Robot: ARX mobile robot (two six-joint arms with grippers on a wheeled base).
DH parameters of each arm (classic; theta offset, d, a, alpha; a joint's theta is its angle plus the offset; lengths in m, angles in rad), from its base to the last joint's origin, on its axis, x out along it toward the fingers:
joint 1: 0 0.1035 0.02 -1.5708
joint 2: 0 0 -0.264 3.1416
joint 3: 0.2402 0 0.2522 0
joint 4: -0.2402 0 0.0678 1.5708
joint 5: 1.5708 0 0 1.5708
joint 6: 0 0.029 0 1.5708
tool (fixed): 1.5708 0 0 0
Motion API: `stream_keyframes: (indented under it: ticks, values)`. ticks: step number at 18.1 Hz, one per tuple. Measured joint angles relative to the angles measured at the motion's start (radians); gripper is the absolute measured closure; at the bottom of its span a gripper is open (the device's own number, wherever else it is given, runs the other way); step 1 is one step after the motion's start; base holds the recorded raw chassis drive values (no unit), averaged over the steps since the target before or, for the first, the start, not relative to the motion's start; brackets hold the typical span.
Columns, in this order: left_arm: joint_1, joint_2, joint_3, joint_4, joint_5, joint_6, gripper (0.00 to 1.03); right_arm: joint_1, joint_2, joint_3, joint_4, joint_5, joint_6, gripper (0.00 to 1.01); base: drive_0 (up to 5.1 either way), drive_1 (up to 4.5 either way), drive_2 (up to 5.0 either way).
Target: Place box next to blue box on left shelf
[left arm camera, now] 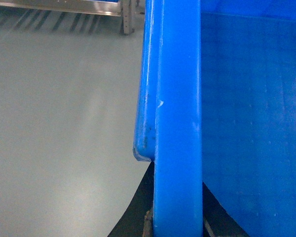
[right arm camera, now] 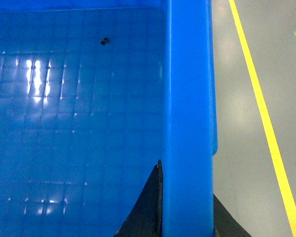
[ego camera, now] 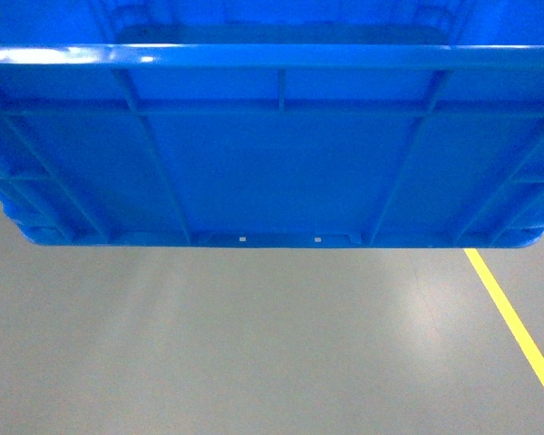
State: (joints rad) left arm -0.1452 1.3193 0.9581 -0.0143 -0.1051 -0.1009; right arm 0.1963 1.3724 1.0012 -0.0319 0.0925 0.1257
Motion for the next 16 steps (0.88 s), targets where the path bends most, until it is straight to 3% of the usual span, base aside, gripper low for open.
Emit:
stream_keyframes:
  ticks: [16]
  values:
    - [0.000, 0.000, 0.000, 0.000, 0.000, -0.001, 0.97, 0.000, 0.000, 0.000, 0.001, 0.000, -0.002, 0.93, 0.0, 4.28, -4.4]
